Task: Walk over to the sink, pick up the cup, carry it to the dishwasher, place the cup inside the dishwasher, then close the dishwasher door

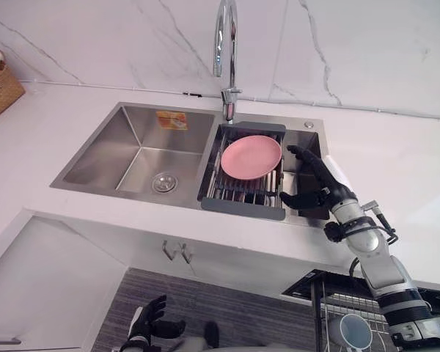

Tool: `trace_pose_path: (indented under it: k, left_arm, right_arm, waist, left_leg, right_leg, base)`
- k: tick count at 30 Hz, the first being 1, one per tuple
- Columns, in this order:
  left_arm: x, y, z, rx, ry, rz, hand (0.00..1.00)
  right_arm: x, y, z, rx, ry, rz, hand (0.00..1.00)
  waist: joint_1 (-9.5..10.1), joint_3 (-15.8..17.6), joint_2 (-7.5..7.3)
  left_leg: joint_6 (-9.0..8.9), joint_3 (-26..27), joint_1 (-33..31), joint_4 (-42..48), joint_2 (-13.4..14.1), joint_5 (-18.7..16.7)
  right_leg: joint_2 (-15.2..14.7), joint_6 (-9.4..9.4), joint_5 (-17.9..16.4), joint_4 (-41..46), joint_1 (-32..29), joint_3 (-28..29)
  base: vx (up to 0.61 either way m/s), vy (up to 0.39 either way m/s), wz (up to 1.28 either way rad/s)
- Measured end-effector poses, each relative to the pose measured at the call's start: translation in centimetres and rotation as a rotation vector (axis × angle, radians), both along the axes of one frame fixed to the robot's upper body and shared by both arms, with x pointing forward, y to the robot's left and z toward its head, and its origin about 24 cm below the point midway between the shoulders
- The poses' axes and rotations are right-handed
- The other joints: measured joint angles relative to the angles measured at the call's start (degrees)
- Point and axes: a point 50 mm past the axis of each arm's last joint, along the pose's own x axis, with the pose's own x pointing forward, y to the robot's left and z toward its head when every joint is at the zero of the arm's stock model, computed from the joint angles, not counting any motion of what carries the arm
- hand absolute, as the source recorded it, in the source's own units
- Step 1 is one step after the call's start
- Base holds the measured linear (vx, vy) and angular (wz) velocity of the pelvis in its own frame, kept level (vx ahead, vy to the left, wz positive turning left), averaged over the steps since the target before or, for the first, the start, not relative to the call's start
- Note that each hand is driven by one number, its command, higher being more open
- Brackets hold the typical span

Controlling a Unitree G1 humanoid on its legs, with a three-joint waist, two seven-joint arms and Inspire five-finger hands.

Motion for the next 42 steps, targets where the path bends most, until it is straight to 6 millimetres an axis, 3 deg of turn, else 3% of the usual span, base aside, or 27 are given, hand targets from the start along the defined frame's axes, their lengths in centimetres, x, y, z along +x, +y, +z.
trace_pose_path:
  k: [5,13,20,37,38,42]
  left_arm:
    - [-1.1,-0.1,-0.2,-0.004,0.026,0.010,0.90]
    - [-1.1,-0.1,-0.2,-0.005,0.023,0.017,0.90]
    - [-0.8,0.0,-0.1,-0.003,0.007,0.023,0.90]
    - [0.1,0.2,0.2,0.002,-0.031,0.032,0.90]
    - [0.2,0.2,0.3,0.004,-0.034,0.032,0.90]
    - [0.3,0.3,0.3,0.012,-0.040,0.035,0.90]
  right_arm:
    - [0.1,-0.1,0.1,-0.012,-0.010,-0.010,0.90]
    - [1.3,0.6,0.9,-0.039,-0.044,-0.001,0.90]
    - [3.0,0.6,0.6,-0.134,-0.015,-0.019,0.90]
    - [7.0,0.0,4.1,-0.285,-0.091,-0.102,0.90]
    - [7.4,-0.2,4.4,-0.292,-0.095,-0.117,0.30]
    - [8.4,-0.2,5.7,-0.341,-0.108,-0.124,0.30]
  waist:
    - [0.05,0.22,0.45]
    - [0.15,0.25,0.51]
    - [0.89,0.58,0.22]
    - [1.40,2.73,-0.57]
    - [1.67,2.83,-0.73]
    - [1.77,3.08,-1.06]
  left_leg:
    - [-0.74,-1.28,1.21,-4.89,0.06,2.72]
    - [-1.12,-1.46,0.44,-5.58,0.03,3.05]
    - [-0.16,-2.83,-0.33,-5.32,-0.14,3.61]
    - [-0.64,-4.24,-2.63,-4.52,-0.30,3.09]
    - [-0.60,-4.29,-2.68,-4.52,-0.33,3.12]
    - [-0.09,-4.52,-2.87,-4.52,-0.37,3.47]
  right_leg:
    - [0.06,-0.11,0.10,0.16,-0.75,-1.07]
    - [0.03,0.22,0.04,-0.30,-1.62,-1.21]
    - [0.09,0.05,0.23,-0.90,-1.43,-2.52]
    - [0.13,-0.05,0.22,-0.68,-3.55,-2.67]
    - [0.13,-0.09,0.27,-0.70,-3.56,-2.72]
    - [0.30,-0.11,0.31,-0.72,-3.58,-2.92]
  base:
    - [-0.10,0.016,0.12]
    - [0.00,-0.003,0.01]
    - [0.09,-0.044,0.09]
    - [-0.03,-0.002,0.01]
    - [0.00,0.000,0.00]
    - [0.03,-0.023,0.02]
